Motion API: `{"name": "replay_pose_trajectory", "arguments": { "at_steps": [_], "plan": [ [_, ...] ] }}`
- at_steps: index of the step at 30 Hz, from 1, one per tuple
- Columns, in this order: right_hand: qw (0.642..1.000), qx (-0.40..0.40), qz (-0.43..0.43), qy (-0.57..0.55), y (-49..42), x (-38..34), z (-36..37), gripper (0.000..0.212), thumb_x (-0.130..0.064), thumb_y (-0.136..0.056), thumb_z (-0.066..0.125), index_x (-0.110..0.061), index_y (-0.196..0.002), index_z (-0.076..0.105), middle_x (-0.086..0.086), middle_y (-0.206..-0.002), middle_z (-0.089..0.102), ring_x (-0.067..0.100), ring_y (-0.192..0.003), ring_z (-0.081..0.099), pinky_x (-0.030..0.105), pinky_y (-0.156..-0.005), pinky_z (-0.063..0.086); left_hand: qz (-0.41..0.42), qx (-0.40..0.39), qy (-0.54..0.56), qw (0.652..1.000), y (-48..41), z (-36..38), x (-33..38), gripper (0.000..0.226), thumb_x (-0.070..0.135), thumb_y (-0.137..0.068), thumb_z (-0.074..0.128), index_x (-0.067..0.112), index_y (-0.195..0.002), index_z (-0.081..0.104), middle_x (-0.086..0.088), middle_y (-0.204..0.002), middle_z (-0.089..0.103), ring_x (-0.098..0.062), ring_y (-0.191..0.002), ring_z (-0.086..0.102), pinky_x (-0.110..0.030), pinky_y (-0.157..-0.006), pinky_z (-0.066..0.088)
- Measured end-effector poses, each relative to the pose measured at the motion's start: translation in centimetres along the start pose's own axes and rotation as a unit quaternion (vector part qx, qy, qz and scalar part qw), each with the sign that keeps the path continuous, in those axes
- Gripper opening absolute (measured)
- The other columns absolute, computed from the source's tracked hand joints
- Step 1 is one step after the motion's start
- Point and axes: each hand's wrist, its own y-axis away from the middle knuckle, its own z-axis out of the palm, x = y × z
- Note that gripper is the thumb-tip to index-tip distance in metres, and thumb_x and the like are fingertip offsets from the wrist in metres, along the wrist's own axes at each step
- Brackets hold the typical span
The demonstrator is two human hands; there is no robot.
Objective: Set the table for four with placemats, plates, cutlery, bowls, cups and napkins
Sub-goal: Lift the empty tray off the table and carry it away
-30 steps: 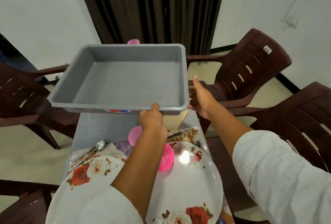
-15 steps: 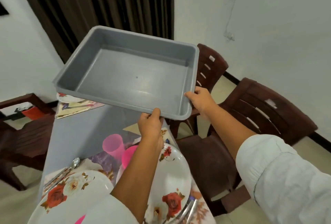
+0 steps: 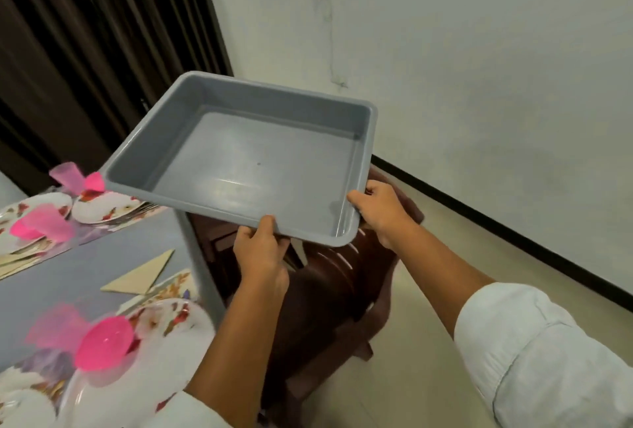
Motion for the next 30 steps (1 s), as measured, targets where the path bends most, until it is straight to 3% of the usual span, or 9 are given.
{"name": "replay_pose_trajectory", "arguments": {
  "at_steps": [1,4,11,18,23,26,30],
  "plan": [
    [1.0,0.011,0.009,-0.006,-0.6,0.1,-4.6,0.02,-0.023,-0.085,0.068,-0.018,-0.104,0.069,0.005,-0.1,0.076,0.025,-0.09,0.074,0.048,-0.081,0.063,-0.005,-0.009,-0.006,1.0,1.9,3.6,-2.2,0.01,0.004,-0.093,0.063,0.009,-0.089,0.056,-0.007,-0.096,0.068,-0.023,-0.098,0.069,-0.047,-0.094,0.058],
    [1.0,0.017,0.011,-0.021,-1.9,-0.4,-9.7,0.02,-0.018,-0.089,0.067,-0.017,-0.108,0.069,0.006,-0.102,0.075,0.025,-0.09,0.075,0.048,-0.08,0.063,-0.007,-0.01,-0.016,1.0,3.9,8.2,-4.3,0.013,0.004,-0.093,0.062,0.009,-0.085,0.053,-0.006,-0.092,0.066,-0.02,-0.09,0.067,-0.045,-0.093,0.059],
    [0.998,-0.006,0.012,-0.059,-8.2,-1.0,-16.0,0.023,-0.012,-0.095,0.063,-0.013,-0.118,0.062,0.005,-0.102,0.072,0.02,-0.084,0.074,0.033,-0.061,0.062,0.011,0.006,-0.015,1.0,2.4,16.6,-7.5,0.021,0.003,-0.092,0.062,0.012,-0.079,0.047,-0.006,-0.09,0.061,-0.021,-0.09,0.066,-0.04,-0.085,0.06],
    [0.998,-0.05,0.021,-0.043,-18.8,-0.8,-18.5,0.029,-0.014,-0.094,0.064,-0.011,-0.122,0.062,0.009,-0.107,0.073,0.024,-0.089,0.075,0.041,-0.07,0.064,0.029,0.057,-0.013,0.998,-4.0,23.6,-11.2,0.026,0.009,-0.089,0.066,0.013,-0.075,0.045,-0.002,-0.076,0.051,-0.017,-0.072,0.051,-0.037,-0.074,0.054],
    [0.99,-0.118,0.061,-0.038,-30.8,-1.4,-18.6,0.027,-0.016,-0.095,0.066,-0.011,-0.121,0.064,0.007,-0.108,0.074,0.021,-0.09,0.076,0.038,-0.07,0.064,0.029,0.125,0.023,0.992,-11.6,30.8,-13.6,0.021,0.004,-0.091,0.064,0.01,-0.076,0.051,-0.004,-0.081,0.06,-0.016,-0.078,0.064,-0.036,-0.078,0.061],
    [0.986,-0.144,0.072,-0.038,-36.0,-2.2,-18.5,0.023,-0.017,-0.096,0.066,-0.012,-0.119,0.064,0.007,-0.11,0.074,0.022,-0.093,0.075,0.037,-0.071,0.064,0.031,0.15,0.028,0.988,-15.1,34.1,-13.6,0.024,0.004,-0.09,0.065,0.012,-0.074,0.048,-0.005,-0.076,0.057,-0.017,-0.075,0.06,-0.041,-0.084,0.06],
    [0.983,-0.163,0.079,-0.041,-41.0,-2.7,-17.9,0.022,-0.016,-0.096,0.065,-0.01,-0.118,0.065,0.009,-0.109,0.074,0.024,-0.093,0.075,0.042,-0.075,0.064,0.045,0.17,0.021,0.984,-18.2,37.0,-13.2,0.034,0.005,-0.089,0.065,0.016,-0.07,0.04,-0.005,-0.071,0.05,-0.018,-0.071,0.055,-0.042,-0.081,0.058]
  ]
}}
